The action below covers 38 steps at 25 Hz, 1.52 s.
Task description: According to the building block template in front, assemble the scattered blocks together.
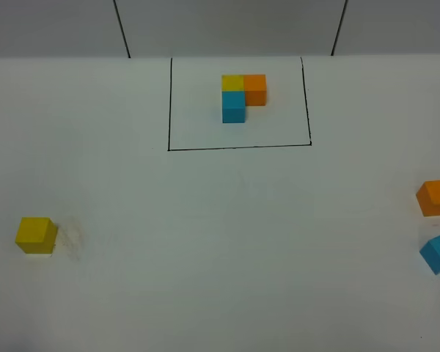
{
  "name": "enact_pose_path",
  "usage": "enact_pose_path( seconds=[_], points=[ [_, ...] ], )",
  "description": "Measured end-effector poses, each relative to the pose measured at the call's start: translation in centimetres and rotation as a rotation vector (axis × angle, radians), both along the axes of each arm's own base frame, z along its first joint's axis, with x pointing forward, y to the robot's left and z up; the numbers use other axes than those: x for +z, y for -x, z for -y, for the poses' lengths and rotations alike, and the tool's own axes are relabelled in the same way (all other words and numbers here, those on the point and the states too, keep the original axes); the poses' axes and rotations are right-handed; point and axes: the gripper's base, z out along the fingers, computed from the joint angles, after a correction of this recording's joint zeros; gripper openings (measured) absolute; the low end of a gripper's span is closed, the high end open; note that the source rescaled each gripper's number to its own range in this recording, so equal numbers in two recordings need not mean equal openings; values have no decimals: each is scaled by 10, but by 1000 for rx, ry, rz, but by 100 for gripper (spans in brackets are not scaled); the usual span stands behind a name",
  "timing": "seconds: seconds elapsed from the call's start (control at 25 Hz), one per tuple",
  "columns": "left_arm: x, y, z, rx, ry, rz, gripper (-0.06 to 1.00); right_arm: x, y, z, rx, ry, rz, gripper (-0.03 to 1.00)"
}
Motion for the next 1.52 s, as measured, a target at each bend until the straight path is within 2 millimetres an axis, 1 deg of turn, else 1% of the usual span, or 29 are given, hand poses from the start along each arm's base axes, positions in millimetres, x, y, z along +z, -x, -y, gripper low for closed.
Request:
enact_pose_path(
  seconds=[0.88, 1.0, 1.08, 1.16, 1.32, 1.44, 1.52],
  points=[
    [0, 0, 0, 1, 1, 0, 50, 0, 0, 0, 0, 0, 0, 0],
    [2, -4, 0, 23, 33, -27, 50, 0, 0, 0, 0, 0, 0, 0],
    [7, -14, 0, 45, 50, -80, 50, 0, 0, 0, 0, 0, 0, 0],
    [12, -29, 0, 59, 46, -151, 50, 0, 0, 0, 0, 0, 0, 0],
    [15, -72, 1, 71, 28, -332, 50, 0, 0, 0, 0, 0, 0, 0],
    [13, -109, 3, 68, 15, -429, 50, 0, 0, 0, 0, 0, 0, 0],
    [7, -133, 4, 55, -6, -489, 50, 0, 0, 0, 0, 0, 0, 0]
  ],
)
